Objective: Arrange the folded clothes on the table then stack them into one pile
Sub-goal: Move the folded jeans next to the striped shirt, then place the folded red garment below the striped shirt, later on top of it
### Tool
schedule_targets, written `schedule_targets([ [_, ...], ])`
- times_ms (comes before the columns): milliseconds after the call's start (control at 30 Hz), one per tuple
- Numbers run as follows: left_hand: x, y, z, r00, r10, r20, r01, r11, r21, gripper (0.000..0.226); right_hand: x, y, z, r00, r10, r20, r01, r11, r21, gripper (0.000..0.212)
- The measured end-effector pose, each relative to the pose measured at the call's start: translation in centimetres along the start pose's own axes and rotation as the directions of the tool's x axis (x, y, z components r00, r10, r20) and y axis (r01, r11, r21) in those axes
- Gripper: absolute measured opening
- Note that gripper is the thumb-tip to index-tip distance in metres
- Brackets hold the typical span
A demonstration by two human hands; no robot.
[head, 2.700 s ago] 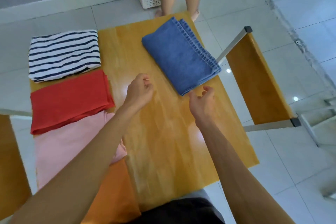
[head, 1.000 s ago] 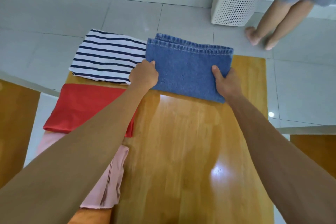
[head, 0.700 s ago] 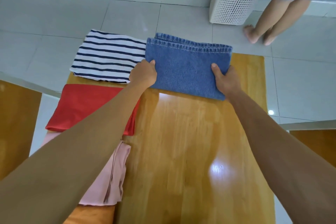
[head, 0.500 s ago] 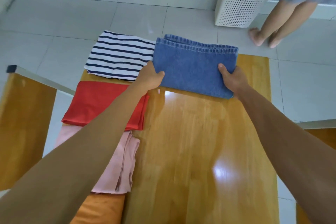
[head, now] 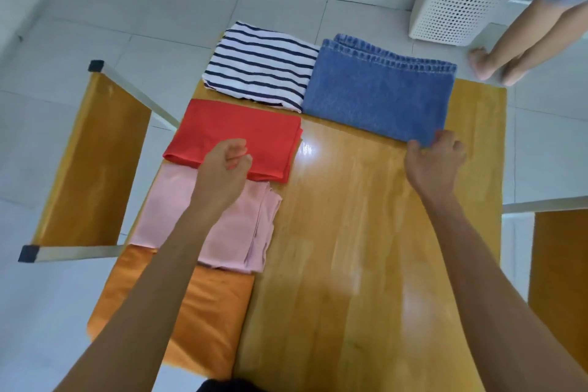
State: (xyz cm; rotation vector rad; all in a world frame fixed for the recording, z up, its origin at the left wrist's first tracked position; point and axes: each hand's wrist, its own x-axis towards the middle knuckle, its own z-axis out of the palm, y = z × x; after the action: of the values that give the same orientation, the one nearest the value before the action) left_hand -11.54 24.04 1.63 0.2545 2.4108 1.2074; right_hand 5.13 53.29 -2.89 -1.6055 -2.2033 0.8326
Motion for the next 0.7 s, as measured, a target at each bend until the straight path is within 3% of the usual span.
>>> schedule_targets([
  [133,-0.6,-2.0,-3.1,0.997,-0.063,-0.04,0.064,0.998,0.011,0.031,-4.9,-3.9,2.3,0.975,-0.078,0.21,0.06,0.994,0.089,0.05],
  [233,0.8,-2.7,-5.6,0.992,-0.106,-0.068,0.107,0.994,0.012,0.031,-7.6,-6.8,4.5,0.908,-0.11,0.404,0.081,0.993,0.087,0.057],
  [333,3.1,-3.3,-7.7,0.99,-0.104,-0.095,0.104,0.995,-0.003,0.032,-9.3,-9.3,6.3,0.852,-0.124,0.509,0.113,0.992,0.053,0.062],
  [467,6.9,-4.2,-8.7,0.988,-0.101,-0.117,0.105,0.994,0.034,0.034,-10.5,-12.3,8.4,0.842,-0.082,0.533,0.09,0.996,0.011,0.06],
  [600,9.9,-5.4,-8.2,0.964,-0.054,-0.262,0.089,0.988,0.126,0.037,-10.8,-14.4,11.1,0.874,-0.008,0.486,0.03,0.999,-0.037,0.051],
  [700,11.7,-6.3,-7.3,0.977,-0.088,-0.194,0.12,0.979,0.162,0.043,-11.0,-15.4,13.0,0.917,0.081,0.391,-0.058,0.996,-0.069,0.056],
])
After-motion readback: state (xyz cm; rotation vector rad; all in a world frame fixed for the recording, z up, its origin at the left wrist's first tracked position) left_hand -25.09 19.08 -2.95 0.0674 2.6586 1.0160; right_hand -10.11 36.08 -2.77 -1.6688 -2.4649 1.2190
